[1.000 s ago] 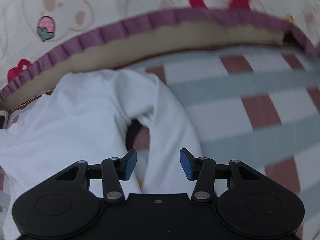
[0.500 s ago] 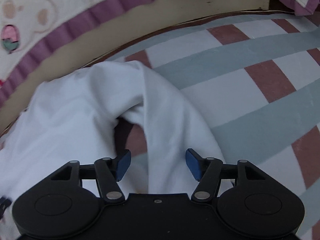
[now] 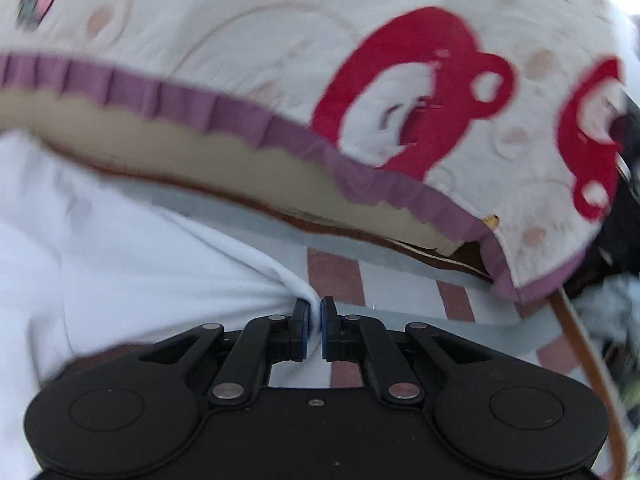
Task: Fold clothes
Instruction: 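Grasp a shirt corner with the right gripper and lift it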
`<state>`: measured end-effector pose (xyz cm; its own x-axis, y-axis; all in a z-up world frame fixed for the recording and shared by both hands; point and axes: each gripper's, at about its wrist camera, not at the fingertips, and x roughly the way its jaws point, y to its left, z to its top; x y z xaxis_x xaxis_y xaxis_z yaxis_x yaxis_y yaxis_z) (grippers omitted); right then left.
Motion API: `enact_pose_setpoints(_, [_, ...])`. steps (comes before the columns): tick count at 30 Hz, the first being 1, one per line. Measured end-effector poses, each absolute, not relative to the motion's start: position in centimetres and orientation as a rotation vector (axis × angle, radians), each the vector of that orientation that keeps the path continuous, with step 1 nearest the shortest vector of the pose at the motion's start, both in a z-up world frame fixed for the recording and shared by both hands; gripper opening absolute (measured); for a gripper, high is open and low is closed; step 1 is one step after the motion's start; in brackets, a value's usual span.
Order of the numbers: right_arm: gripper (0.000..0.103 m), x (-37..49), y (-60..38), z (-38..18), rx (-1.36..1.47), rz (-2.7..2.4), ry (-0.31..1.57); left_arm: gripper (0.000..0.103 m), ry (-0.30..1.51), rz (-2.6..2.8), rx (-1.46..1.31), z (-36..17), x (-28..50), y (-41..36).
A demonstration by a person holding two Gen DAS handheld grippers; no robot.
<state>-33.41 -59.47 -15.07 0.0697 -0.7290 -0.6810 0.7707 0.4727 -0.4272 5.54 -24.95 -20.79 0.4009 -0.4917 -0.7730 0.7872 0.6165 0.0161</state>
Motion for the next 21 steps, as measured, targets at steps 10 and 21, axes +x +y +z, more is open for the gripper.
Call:
enact_pose_setpoints(10, [0.017,-39.3,-64.2,-16.6,0.286,-1.292,0.966,0.049,0.794,-0.829,0.430,-21.1,5.9,-25.0])
enact_pose_setpoints(21, [0.051,-43.7,-58.9,-14.8,0.678,-1.156,0.729,0.051,0.791,-0.806,0.418,-21.0,5.8,-25.2])
